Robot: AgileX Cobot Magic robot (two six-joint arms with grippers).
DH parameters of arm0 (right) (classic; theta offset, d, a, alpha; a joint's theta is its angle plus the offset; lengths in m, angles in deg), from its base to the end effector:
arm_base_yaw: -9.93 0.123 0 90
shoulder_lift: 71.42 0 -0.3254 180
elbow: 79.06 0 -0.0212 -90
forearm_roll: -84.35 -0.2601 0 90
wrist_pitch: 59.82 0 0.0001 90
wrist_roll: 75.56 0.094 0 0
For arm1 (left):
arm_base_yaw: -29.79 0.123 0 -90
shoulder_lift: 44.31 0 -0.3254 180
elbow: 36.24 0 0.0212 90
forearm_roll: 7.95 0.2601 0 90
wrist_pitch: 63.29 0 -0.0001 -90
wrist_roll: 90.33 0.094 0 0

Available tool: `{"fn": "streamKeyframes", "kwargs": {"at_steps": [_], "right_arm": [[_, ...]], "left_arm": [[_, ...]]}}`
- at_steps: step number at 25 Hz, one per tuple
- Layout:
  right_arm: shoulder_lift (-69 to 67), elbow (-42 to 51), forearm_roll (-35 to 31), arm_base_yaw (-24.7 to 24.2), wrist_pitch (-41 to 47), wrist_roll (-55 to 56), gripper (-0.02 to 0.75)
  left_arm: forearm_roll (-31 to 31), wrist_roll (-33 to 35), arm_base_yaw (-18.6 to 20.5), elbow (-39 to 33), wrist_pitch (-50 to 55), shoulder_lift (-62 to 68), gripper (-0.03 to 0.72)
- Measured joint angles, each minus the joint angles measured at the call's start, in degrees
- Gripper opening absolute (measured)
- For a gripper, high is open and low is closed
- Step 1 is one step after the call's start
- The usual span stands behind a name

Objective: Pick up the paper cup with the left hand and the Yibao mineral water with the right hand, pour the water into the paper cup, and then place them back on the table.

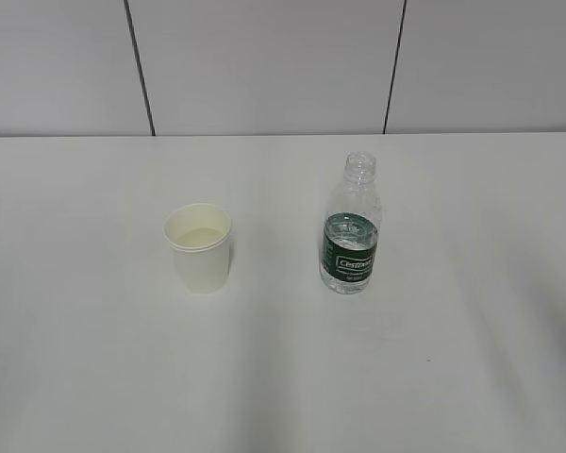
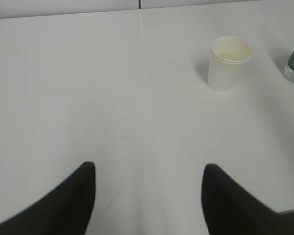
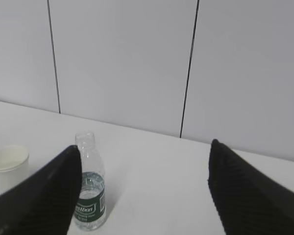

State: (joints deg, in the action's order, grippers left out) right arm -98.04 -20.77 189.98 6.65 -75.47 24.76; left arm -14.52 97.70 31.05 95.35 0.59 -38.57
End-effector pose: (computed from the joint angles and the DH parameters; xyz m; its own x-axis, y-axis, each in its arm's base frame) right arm 0.0584 0.0210 0.3142 0.0343 -0.1011 -0.9943 -0.2016 0.9737 -0.1059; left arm -0.0425 -0.0106 0.2812 -0.4595 0.0788 -0.8847 0.1104 0.9934 0.0311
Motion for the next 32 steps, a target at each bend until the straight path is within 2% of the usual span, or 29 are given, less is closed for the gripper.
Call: {"fn": "streamKeyframes", "kwargs": {"at_steps": [2,4,7,9,11,14,19,21,24,32], "right_arm": [[0.0,-1.7,-1.5,0.0,0.0,-2.8,0.592],[0.0,-3.4,-8.0,0.0,0.0,-9.4,0.592],[0.0,-4.1,-24.6,0.0,1.0,-22.6,0.592],[0.0,-4.2,-33.8,0.0,4.6,-30.8,0.592],[0.0,-4.2,-43.7,0.0,11.7,-39.2,0.592],[0.1,-5.9,-63.4,0.0,28.6,-57.0,0.592],[1.4,-11.7,-83.0,0.0,50.9,-82.0,0.592],[3.6,-13.4,-88.3,0.0,56.6,-87.5,0.592],[8.0,-14.1,-92.2,0.0,64.0,-93.3,0.592],[19.2,-14.3,-95.0,0.0,76.3,-96.2,0.592]], "left_arm": [[0.0,0.0,0.0,0.0,0.0,0.0,0.466],[0.0,0.0,0.0,0.0,0.0,0.0,0.466],[0.0,0.0,0.0,0.0,0.0,0.0,0.466],[0.0,0.0,0.0,0.0,0.0,0.0,0.466],[0.0,0.0,0.0,0.0,0.0,0.0,0.466],[0.0,0.0,0.0,0.0,0.0,0.0,0.466],[0.0,0.0,0.0,0.0,0.0,0.0,0.466],[0.0,0.0,0.0,0.0,0.0,0.0,0.466],[0.0,0.0,0.0,0.0,0.0,0.0,0.466],[0.0,0.0,0.0,0.0,0.0,0.0,0.466]]}}
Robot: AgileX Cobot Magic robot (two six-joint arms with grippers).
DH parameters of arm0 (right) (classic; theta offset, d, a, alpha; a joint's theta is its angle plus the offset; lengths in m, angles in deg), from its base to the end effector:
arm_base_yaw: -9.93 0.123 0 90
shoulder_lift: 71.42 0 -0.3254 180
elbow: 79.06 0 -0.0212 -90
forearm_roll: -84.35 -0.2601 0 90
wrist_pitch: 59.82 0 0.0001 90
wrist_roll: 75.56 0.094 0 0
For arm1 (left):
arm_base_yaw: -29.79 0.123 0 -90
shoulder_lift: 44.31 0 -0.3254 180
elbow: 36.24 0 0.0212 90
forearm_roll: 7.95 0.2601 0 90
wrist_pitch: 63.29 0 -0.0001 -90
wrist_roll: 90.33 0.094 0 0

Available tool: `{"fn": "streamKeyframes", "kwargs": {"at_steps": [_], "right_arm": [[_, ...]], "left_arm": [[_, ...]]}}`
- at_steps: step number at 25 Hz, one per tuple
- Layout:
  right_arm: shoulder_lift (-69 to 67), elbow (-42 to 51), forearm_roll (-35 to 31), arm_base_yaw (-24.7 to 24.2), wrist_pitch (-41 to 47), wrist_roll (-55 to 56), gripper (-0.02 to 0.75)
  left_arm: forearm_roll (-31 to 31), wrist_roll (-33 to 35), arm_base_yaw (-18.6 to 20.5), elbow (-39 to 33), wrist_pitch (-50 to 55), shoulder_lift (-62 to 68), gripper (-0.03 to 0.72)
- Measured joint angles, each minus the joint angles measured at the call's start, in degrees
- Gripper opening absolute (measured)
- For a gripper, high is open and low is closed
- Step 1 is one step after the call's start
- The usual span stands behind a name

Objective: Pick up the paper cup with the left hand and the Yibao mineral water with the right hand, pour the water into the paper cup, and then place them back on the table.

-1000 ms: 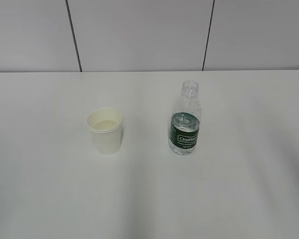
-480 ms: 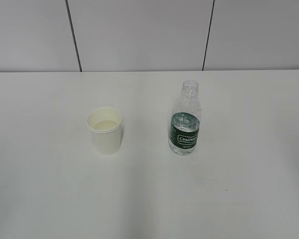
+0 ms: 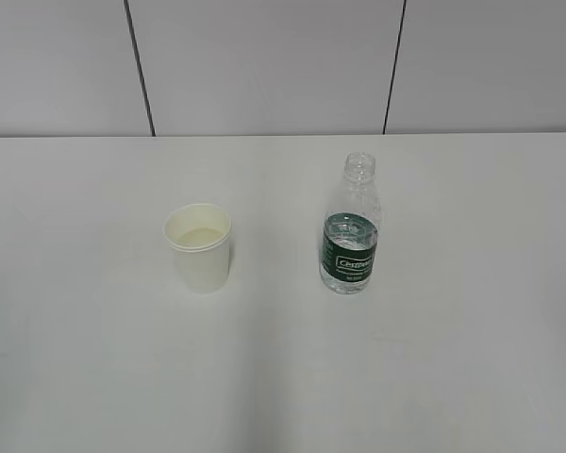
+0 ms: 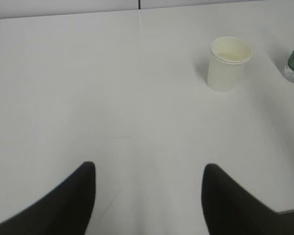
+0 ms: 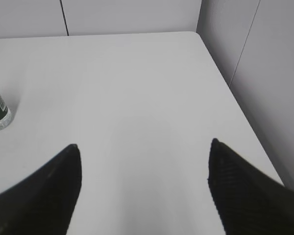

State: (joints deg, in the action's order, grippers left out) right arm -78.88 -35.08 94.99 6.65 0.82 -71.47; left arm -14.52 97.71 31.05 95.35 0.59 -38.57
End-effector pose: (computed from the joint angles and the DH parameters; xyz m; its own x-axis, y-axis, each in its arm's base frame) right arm -0.0471 -0.0125 0.3096 -0.3725 0.0011 -0.9280 0.1982 0.9770 -0.0784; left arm -0.0425 -0.0106 0.2812 -0.4595 0.0790 -0.8847 0.1105 0.9934 0.0313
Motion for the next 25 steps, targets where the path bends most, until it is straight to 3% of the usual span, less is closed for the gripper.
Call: {"fn": "streamKeyframes", "kwargs": {"at_steps": [11,25], "right_arm": [[1.6,5.7,-7.2,0.0,4.9,-5.5,0.592],[1.6,5.7,-9.8,0.0,4.8,-9.3,0.592]], "left_arm": [[0.0,0.0,0.0,0.0,0.0,0.0,0.466],[0.0,0.0,0.0,0.0,0.0,0.0,0.465]]}}
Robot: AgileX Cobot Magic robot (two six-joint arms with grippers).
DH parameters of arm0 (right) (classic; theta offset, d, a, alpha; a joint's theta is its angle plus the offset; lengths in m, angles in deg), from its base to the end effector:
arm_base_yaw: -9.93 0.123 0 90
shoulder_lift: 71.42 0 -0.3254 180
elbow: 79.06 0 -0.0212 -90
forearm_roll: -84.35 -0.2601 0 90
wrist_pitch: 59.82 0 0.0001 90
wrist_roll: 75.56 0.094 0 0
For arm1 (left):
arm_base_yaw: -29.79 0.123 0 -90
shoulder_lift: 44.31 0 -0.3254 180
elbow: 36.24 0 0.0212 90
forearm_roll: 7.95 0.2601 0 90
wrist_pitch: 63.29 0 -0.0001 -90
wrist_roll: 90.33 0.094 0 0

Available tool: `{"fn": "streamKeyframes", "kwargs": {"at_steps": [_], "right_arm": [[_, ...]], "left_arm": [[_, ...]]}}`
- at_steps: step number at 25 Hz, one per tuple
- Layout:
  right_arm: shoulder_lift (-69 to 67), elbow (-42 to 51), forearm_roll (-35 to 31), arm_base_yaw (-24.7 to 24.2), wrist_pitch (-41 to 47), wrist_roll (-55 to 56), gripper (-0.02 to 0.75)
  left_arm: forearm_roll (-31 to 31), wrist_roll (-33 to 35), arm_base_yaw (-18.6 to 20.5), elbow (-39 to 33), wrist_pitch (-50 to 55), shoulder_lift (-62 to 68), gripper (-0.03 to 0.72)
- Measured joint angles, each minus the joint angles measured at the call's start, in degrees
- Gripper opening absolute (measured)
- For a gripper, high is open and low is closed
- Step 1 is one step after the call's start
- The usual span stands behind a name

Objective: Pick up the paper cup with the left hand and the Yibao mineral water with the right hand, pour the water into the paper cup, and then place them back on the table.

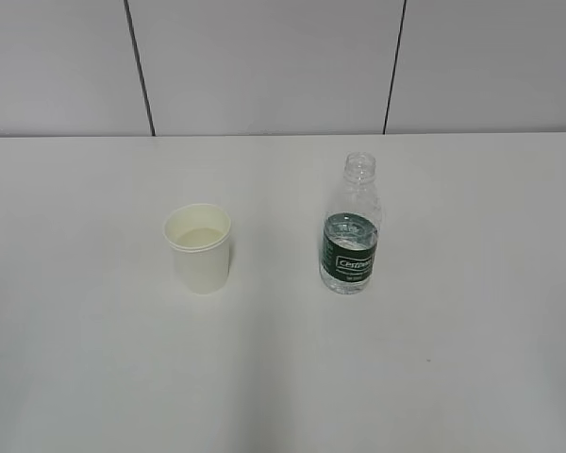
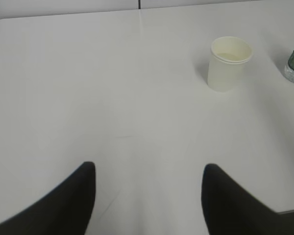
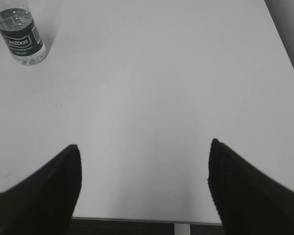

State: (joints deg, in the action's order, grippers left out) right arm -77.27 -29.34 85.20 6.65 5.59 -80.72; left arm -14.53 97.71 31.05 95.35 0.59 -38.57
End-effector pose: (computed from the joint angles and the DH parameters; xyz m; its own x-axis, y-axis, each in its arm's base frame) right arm -0.0406 0.0011 0.2722 -0.5181 -0.0665 -0.8527 0.0191 0.9958 -0.0893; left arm -0.0425 -0.0106 0.2812 -0.4595 0.0789 -0.8847 0.1106 0.9934 0.0312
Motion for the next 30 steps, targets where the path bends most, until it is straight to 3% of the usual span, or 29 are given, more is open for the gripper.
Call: {"fn": "streamKeyframes", "kwargs": {"at_steps": [30], "right_arm": [[0.0,0.0,-0.1,0.0,0.0,-0.2,0.592]], "left_arm": [[0.0,0.0,0.0,0.0,0.0,0.0,0.465]]}}
